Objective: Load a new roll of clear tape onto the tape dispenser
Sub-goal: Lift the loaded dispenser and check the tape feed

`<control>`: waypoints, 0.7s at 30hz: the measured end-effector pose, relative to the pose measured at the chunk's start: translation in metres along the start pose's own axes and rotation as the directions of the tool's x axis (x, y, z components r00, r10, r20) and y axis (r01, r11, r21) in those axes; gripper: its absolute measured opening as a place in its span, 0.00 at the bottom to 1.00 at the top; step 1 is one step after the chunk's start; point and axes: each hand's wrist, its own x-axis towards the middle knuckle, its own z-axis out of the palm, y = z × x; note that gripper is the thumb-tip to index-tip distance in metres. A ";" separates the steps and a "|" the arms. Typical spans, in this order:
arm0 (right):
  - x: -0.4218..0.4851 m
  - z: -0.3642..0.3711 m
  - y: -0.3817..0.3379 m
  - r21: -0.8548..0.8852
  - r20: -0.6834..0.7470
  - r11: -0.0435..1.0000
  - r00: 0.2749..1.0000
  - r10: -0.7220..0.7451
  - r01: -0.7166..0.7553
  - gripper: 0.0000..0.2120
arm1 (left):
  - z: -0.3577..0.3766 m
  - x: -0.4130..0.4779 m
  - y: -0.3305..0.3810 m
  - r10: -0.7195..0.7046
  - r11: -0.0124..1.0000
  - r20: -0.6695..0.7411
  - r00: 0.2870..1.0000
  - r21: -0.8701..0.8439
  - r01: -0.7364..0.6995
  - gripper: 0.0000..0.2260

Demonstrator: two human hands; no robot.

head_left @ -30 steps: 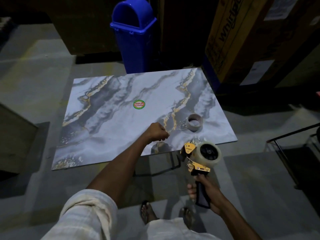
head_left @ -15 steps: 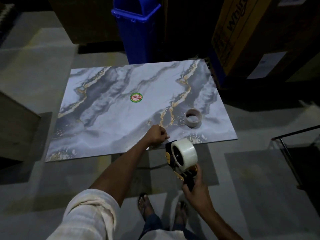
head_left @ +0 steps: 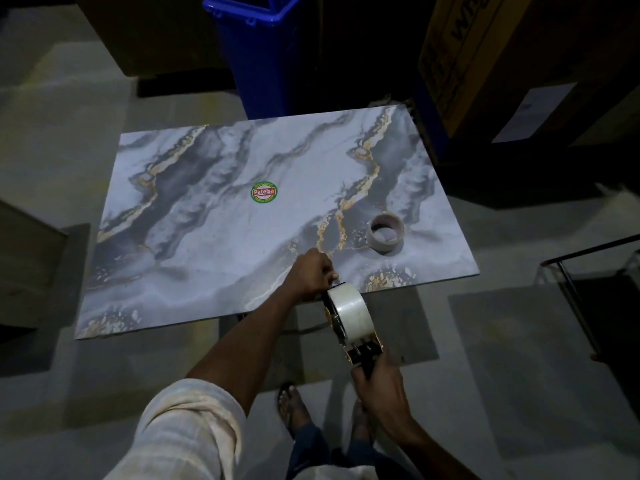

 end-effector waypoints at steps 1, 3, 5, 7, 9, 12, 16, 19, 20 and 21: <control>0.000 0.000 0.000 -0.016 -0.002 1.000 1.000 0.009 -0.009 0.22 | 0.001 0.001 -0.001 0.010 1.000 0.007 1.000 0.004 -0.010 0.10; 0.000 0.000 -0.001 -0.049 0.018 0.999 1.000 0.024 -0.023 0.16 | 0.001 0.003 -0.004 0.013 1.000 0.030 0.999 -0.021 -0.012 0.09; -0.001 -0.002 -0.004 -0.091 0.068 0.996 0.997 0.031 -0.024 0.07 | 0.001 0.005 -0.006 0.015 0.998 0.044 0.999 -0.054 -0.012 0.07; 0.000 -0.001 -0.004 -0.144 0.080 0.990 0.996 0.023 -0.012 0.08 | 0.002 0.006 -0.008 0.000 0.996 0.042 0.999 -0.090 0.004 0.06; 0.001 -0.001 -0.006 -0.169 0.086 0.985 0.996 -0.002 0.017 0.09 | 0.004 0.006 -0.010 -0.037 0.990 0.026 0.999 -0.134 0.040 0.06; 0.000 -0.002 -0.011 -0.205 0.131 0.977 0.991 -0.035 0.061 0.07 | 0.003 0.006 -0.010 -0.073 0.979 0.029 0.997 -0.187 0.077 0.07; 0.002 -0.005 -0.012 -0.204 0.135 0.977 0.990 -0.038 0.065 0.06 | 0.003 0.005 -0.009 -0.086 0.973 0.043 0.995 -0.210 0.093 0.08; 0.007 -0.009 -0.010 -0.236 0.167 0.968 0.985 -0.050 0.090 0.08 | 0.006 0.005 -0.009 -0.108 0.967 0.046 0.993 -0.228 0.115 0.09; 0.009 -0.009 -0.009 -0.256 0.178 0.962 0.983 -0.049 0.094 0.09 | 0.006 0.005 -0.008 -0.114 0.965 0.050 0.992 -0.231 0.123 0.09; 0.010 -0.010 -0.008 -0.271 0.184 0.958 0.982 -0.043 0.093 0.09 | 0.006 0.005 -0.007 -0.119 0.964 0.053 0.991 -0.234 0.128 0.09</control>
